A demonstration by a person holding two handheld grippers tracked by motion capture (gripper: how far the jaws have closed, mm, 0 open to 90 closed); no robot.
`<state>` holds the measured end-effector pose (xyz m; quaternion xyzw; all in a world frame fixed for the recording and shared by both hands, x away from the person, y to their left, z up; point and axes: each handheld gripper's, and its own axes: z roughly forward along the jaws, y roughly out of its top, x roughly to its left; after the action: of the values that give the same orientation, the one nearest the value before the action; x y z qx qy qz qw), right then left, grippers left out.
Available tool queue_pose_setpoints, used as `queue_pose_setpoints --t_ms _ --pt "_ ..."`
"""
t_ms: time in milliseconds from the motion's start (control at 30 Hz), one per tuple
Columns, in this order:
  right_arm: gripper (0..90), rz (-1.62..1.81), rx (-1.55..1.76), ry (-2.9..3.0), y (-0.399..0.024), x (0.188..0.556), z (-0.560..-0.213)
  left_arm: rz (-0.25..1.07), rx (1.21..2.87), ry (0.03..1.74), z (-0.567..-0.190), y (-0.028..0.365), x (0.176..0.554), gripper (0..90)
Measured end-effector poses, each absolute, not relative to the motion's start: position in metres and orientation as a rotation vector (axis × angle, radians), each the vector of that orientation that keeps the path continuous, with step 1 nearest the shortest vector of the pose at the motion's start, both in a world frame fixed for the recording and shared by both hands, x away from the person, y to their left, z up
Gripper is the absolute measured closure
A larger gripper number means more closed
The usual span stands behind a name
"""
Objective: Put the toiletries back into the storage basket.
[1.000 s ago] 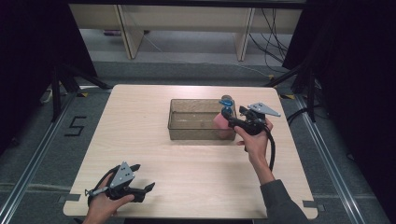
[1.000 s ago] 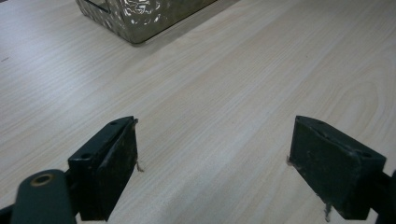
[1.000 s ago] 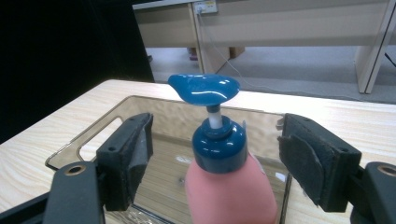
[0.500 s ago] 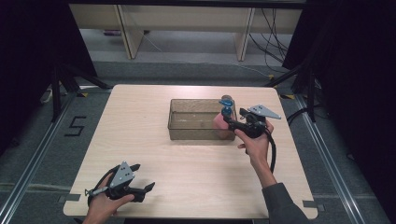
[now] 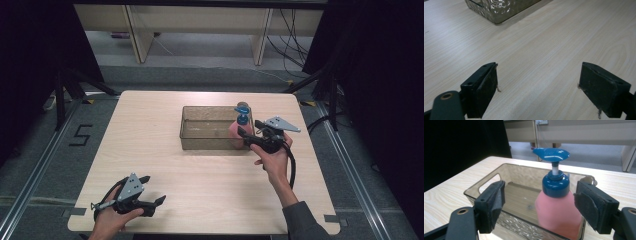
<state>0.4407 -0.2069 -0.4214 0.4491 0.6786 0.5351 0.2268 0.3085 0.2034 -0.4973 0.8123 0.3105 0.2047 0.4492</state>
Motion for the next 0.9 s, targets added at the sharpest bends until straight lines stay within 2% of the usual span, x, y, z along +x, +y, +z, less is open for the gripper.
queue_pose_setpoints --t_ms 900 --pt "25.3 1.5 1.225 1.914 -0.204 0.425 -0.426 0.517 2.018 0.767 -0.496 0.204 0.308 14.7"
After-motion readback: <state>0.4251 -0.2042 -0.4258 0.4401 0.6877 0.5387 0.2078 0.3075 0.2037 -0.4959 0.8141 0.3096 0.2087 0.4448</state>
